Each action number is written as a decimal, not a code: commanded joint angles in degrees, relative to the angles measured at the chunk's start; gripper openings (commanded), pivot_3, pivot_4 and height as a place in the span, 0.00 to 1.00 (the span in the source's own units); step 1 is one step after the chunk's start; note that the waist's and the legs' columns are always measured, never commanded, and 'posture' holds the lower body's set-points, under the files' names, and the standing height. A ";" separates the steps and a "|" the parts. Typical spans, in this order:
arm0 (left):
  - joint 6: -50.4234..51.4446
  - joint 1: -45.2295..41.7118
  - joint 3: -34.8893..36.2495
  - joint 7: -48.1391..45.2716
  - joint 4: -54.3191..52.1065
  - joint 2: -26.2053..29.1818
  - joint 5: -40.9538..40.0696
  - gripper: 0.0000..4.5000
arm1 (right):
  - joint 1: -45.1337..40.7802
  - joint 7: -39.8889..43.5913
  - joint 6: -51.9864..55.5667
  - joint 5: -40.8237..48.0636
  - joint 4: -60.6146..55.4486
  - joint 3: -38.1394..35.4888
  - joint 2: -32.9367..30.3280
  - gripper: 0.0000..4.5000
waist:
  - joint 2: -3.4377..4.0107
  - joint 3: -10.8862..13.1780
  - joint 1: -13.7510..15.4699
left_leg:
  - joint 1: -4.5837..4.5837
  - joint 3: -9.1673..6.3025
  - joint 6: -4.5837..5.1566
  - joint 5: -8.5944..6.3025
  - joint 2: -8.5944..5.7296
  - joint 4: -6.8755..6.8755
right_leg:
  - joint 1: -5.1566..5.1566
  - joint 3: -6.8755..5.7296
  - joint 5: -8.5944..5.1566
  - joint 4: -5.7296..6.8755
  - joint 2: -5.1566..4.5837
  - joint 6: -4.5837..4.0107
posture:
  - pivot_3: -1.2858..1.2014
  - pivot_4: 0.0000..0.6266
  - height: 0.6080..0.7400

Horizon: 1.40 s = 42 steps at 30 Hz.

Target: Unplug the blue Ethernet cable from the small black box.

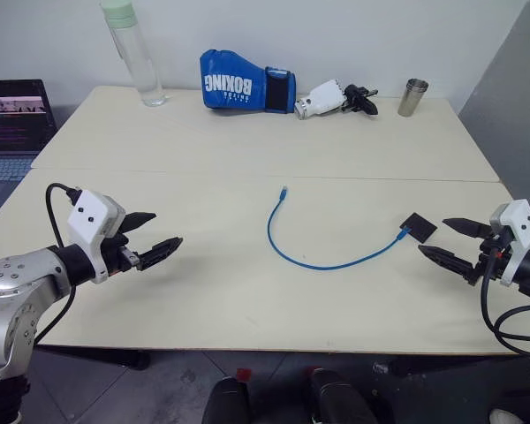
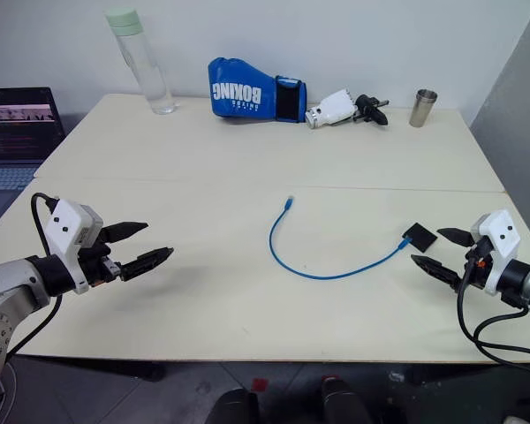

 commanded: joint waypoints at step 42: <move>-0.68 -18.86 -19.81 -13.66 -2.47 -1.43 -4.28 0.92 | 0.47 -55.41 31.84 -2.53 -27.53 7.23 36.43 0.99 | 0.05 -0.02 -0.17 | -0.05 -0.03 -0.03 0.02 0.01 0.01 | -0.07 0.04 0.00 0.09 0.06 0.00 | 0.52 0.24 1.00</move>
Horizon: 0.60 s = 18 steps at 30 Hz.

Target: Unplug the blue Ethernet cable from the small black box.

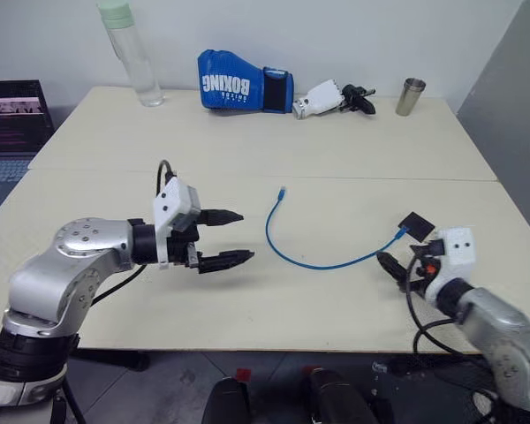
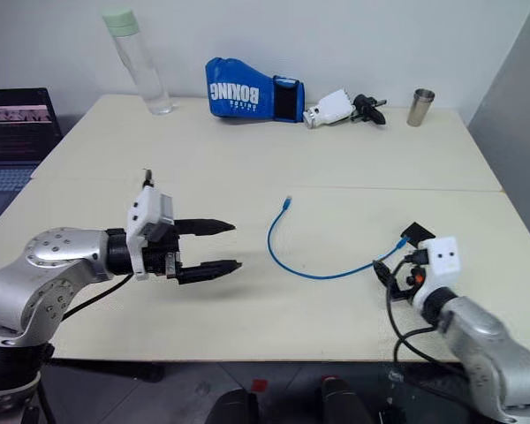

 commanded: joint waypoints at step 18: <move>-3.91 1.00 0.26 -0.78 0.02 -0.83 2.55 0.92 | -18.66 -28.53 -12.79 -19.99 23.73 2.46 21.86 0.91 | 0.00 0.00 -0.42 | -0.07 0.02 0.01 -0.01 -0.01 -0.05 | -0.08 -0.01 0.00 -0.02 -0.01 -0.02 | 0.52 0.24 1.00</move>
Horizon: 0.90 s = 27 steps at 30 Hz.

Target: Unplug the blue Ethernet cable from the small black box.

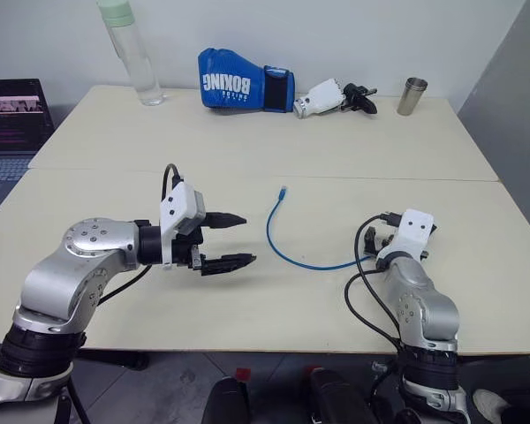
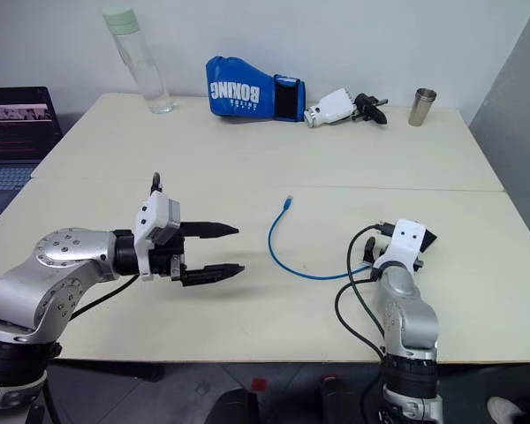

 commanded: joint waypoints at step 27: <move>3.95 -0.38 7.42 4.35 4.42 -2.35 -6.09 0.92 | -2.69 26.78 -14.95 -9.17 -3.03 19.85 -19.40 0.02 | 0.08 0.05 -1.12 | -0.01 0.06 0.02 -0.01 -0.04 -0.03 | -0.04 0.03 -0.01 -0.03 -0.02 0.01 | 0.52 0.24 1.00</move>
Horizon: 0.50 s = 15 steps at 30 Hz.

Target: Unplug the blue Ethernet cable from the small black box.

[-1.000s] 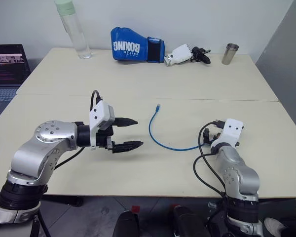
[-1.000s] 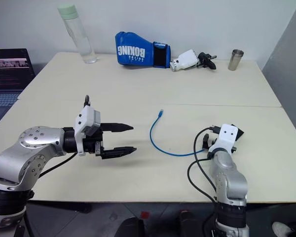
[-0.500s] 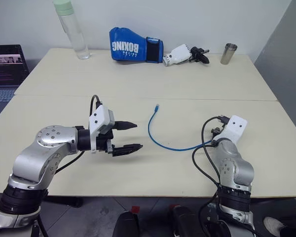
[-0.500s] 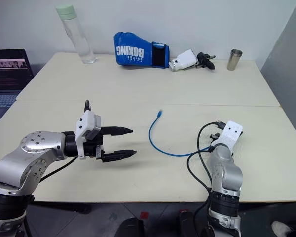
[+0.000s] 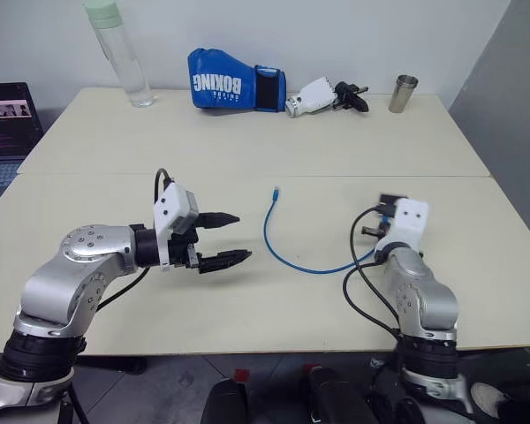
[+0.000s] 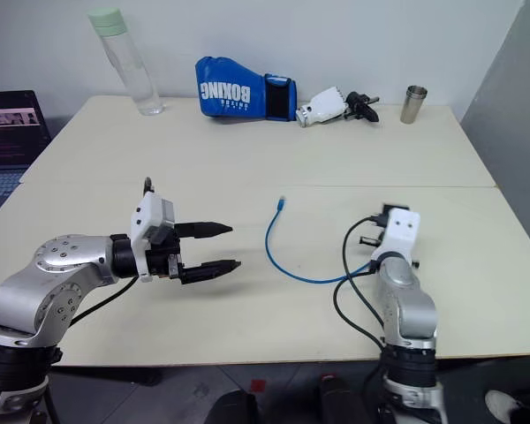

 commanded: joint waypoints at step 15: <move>24.18 -8.67 9.67 0.49 8.80 1.37 -19.76 0.92 | -15.27 46.50 -59.70 -6.80 10.83 19.95 -22.22 0.02 | -0.09 0.01 0.23 | 0.01 -0.22 0.00 0.00 0.05 0.06 | 0.09 -0.18 0.00 0.00 0.04 -0.03 | 0.52 0.24 1.00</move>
